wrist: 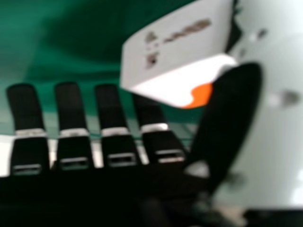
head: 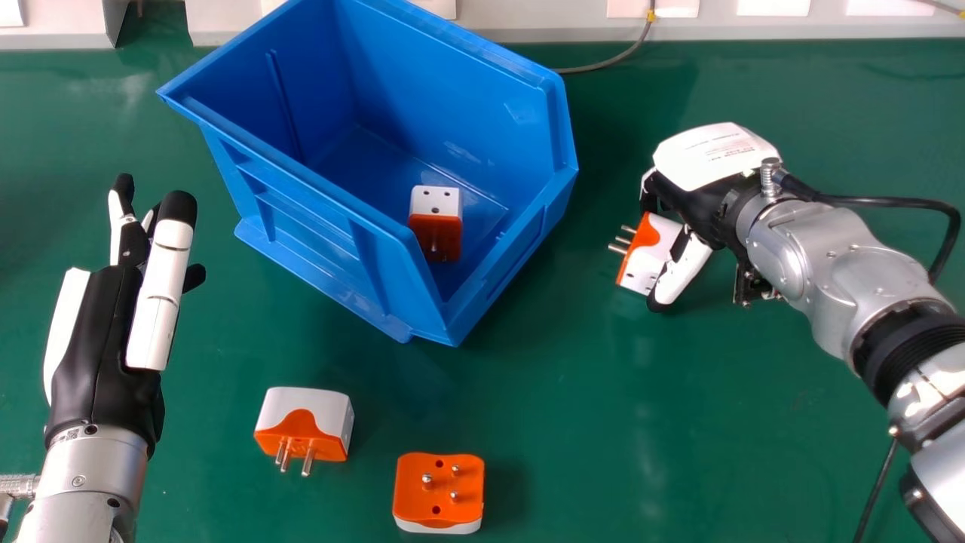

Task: Pick all objects and put in blue box

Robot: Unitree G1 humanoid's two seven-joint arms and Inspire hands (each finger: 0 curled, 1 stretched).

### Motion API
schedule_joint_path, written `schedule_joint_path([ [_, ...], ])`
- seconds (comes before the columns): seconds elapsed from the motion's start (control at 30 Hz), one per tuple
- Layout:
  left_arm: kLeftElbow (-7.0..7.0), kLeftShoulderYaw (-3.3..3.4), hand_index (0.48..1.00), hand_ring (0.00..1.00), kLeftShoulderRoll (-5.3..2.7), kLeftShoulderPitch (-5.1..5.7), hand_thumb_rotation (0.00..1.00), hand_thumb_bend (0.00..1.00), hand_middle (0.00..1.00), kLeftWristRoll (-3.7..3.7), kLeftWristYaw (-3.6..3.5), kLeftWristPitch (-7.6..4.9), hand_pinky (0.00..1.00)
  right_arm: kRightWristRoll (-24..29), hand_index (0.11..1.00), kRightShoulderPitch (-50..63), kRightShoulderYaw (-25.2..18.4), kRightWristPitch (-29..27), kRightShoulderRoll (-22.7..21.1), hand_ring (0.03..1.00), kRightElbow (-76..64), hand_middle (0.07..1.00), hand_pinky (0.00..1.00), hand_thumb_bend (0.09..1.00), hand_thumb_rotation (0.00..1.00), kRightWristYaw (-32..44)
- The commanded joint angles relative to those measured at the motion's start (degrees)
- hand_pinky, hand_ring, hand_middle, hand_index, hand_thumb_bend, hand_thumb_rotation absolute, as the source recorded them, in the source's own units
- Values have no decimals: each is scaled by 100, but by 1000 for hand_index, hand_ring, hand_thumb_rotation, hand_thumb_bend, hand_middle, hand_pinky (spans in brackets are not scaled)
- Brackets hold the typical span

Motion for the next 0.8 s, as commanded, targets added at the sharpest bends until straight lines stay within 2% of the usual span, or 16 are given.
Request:
schedule_joint_path([
  [0.0,-62,7,994,966,7,-45,1000,635,974,9,23,-61,880,45,711,-161,-59,23,-44,692,-7,743,547,814,383,3],
  [0.33,-37,9,994,966,17,-64,1000,635,974,-14,-8,-82,881,65,722,-172,-85,53,-45,705,-34,755,558,828,381,55],
  [0.63,-48,-14,994,966,11,-65,1000,635,974,33,19,-79,882,98,731,-180,-126,132,51,729,-21,773,580,858,375,90],
  [0.77,-117,-33,995,966,-3,-38,1000,638,974,43,34,-44,882,98,722,-216,-115,186,134,706,-33,759,568,873,371,133],
])
